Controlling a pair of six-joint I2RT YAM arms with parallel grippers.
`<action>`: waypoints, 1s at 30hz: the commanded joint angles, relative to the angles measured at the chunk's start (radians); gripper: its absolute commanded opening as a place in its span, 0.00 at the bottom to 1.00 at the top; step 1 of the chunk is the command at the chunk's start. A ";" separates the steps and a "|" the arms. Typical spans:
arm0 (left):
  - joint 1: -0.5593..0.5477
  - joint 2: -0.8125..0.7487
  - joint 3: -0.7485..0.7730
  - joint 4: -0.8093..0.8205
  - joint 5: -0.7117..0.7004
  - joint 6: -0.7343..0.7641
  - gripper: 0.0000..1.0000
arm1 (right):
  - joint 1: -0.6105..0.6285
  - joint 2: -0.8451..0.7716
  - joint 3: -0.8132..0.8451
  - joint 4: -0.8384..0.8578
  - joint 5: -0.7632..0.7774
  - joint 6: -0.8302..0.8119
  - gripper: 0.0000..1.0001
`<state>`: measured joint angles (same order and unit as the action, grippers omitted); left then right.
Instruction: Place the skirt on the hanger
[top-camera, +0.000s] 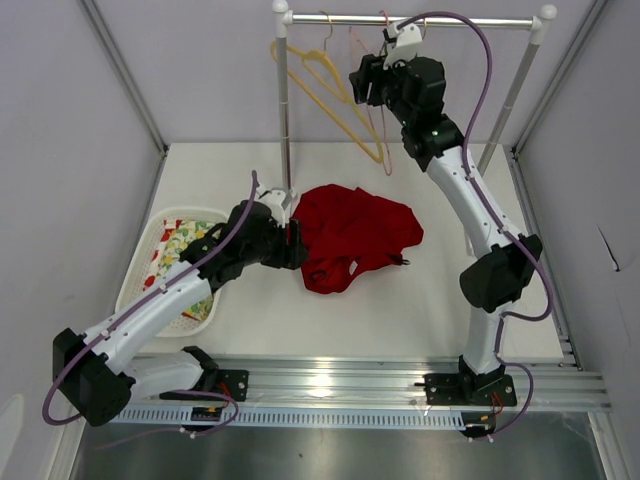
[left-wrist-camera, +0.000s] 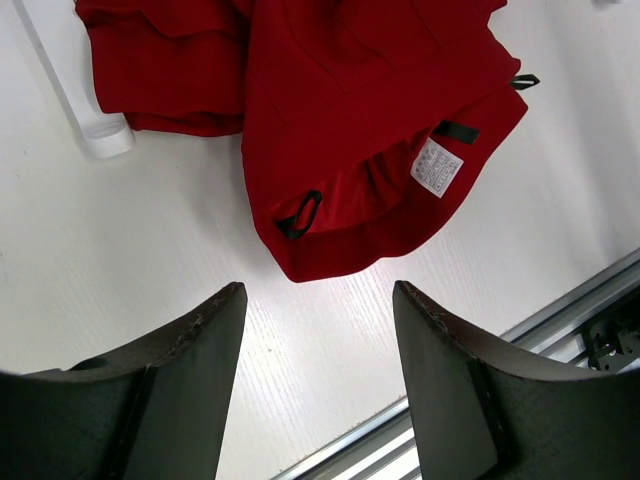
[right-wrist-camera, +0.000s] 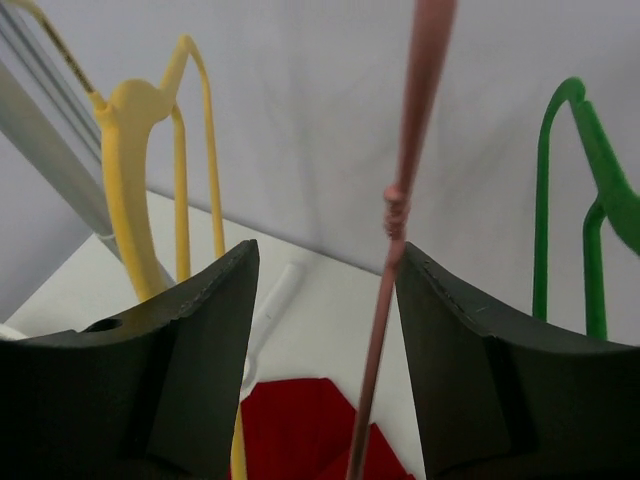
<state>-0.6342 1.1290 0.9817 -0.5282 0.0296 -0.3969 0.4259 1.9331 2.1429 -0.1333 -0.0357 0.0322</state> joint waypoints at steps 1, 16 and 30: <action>0.004 -0.040 0.026 -0.001 -0.011 0.032 0.66 | 0.002 0.016 0.103 0.107 0.075 -0.028 0.60; 0.005 0.000 0.031 0.010 -0.016 0.047 0.67 | 0.001 -0.020 -0.029 0.215 0.145 -0.094 0.20; 0.008 0.018 0.035 0.031 -0.017 0.047 0.66 | -0.015 -0.094 0.038 0.169 0.085 -0.097 0.00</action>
<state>-0.6342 1.1454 0.9821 -0.5335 0.0219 -0.3721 0.4149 1.9221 2.1208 0.0086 0.0658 -0.0532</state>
